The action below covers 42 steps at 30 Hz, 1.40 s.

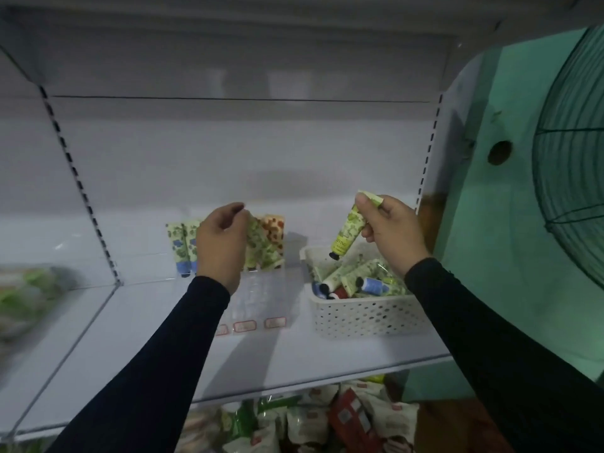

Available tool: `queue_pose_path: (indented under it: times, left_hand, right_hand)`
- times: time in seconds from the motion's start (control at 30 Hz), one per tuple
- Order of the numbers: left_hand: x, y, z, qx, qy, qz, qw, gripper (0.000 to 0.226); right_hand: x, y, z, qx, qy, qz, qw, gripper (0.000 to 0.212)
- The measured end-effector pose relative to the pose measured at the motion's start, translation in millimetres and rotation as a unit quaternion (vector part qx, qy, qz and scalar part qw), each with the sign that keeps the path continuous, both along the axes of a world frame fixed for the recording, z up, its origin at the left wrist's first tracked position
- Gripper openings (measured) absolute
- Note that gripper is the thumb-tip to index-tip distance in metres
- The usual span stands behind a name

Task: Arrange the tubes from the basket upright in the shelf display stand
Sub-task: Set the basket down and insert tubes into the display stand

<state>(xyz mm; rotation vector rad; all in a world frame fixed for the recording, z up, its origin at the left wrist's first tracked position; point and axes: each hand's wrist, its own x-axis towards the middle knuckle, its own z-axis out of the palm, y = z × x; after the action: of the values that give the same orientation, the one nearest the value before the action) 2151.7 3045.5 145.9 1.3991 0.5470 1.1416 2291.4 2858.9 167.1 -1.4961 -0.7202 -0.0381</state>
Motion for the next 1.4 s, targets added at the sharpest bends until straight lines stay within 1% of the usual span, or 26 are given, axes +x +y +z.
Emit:
queue_pose_path:
  times: [0.07, 0.1, 0.13, 0.2, 0.23, 0.3, 0.33, 0.4, 0.5, 0.6, 0.7, 0.77, 0.93, 1.1, 1.17, 1.27, 1.33, 1.4]
  left_hand:
    - [-14, 6, -1, -0.001, 0.027, 0.005, 1.000, 0.022]
    - [-21, 8, -3, 0.006, 0.058, 0.000, 0.998, 0.022]
    - [-28, 9, -5, 0.019, 0.108, -0.015, 0.994, 0.021]
    - [-37, 3, -13, 0.050, 0.226, -0.093, 0.968, 0.018]
    - [-38, -3, -18, 0.052, 0.264, -0.147, 0.952, 0.017]
    - [-34, -17, -31, 0.043, 0.299, -0.230, 0.925, 0.017]
    - [-30, -22, -38, 0.042, 0.307, -0.251, 0.917, 0.017]
    - [-20, -32, -48, 0.033, 0.309, -0.271, 0.911, 0.014]
    - [-11, -42, -53, -0.001, 0.284, -0.294, 0.913, 0.016]
    - [-8, -46, -55, -0.011, 0.273, -0.288, 0.918, 0.019]
    - [-6, -46, -57, -0.019, 0.270, -0.281, 0.921, 0.019]
    - [-4, -47, -59, -0.024, 0.266, -0.282, 0.921, 0.020]
    - [5, -57, -59, -0.020, 0.256, -0.288, 0.923, 0.020]
    - [10, -65, -57, -0.004, 0.255, -0.313, 0.915, 0.019]
    - [7, -58, -56, 0.007, 0.271, -0.312, 0.911, 0.018]
    - [-7, -33, -56, -0.010, 0.290, -0.295, 0.910, 0.015]
    - [-22, -14, -54, -0.025, 0.293, -0.275, 0.915, 0.015]
    - [-36, 4, -50, -0.043, 0.276, -0.256, 0.926, 0.016]
  right_hand:
    - [-7, 14, -1, 0.012, 0.012, 0.021, 1.000, 0.029]
    - [-10, 21, -3, 0.013, 0.015, 0.031, 0.999, 0.031]
    - [-13, 28, -5, 0.009, 0.015, 0.037, 0.999, 0.034]
    - [-18, 38, -9, 0.004, 0.010, 0.046, 0.999, 0.038]
    - [-20, 42, -10, 0.003, 0.007, 0.050, 0.999, 0.038]
    - [-21, 46, -13, -0.005, -0.005, 0.051, 0.999, 0.038]
    - [-21, 47, -14, -0.011, -0.013, 0.048, 0.999, 0.038]
    - [-19, 46, -16, -0.014, -0.015, 0.038, 0.999, 0.038]
    - [-14, 42, -18, -0.014, -0.009, 0.025, 1.000, 0.035]
    - [-11, 37, -19, -0.015, -0.004, 0.022, 1.000, 0.028]
    - [-9, 35, -20, -0.016, -0.004, 0.019, 1.000, 0.027]
    - [-8, 35, -21, -0.014, -0.003, 0.018, 1.000, 0.028]
    - [-7, 32, -23, -0.009, -0.005, 0.012, 1.000, 0.037]
    - [-5, 31, -22, -0.014, -0.007, 0.011, 1.000, 0.038]
    - [-5, 32, -22, -0.019, -0.011, 0.011, 1.000, 0.038]
    - [-5, 37, -23, -0.037, -0.009, 0.017, 0.999, 0.039]
    - [-5, 44, -24, -0.056, 0.000, 0.029, 0.998, 0.040]
    - [-6, 53, -26, -0.079, 0.004, 0.042, 0.996, 0.040]
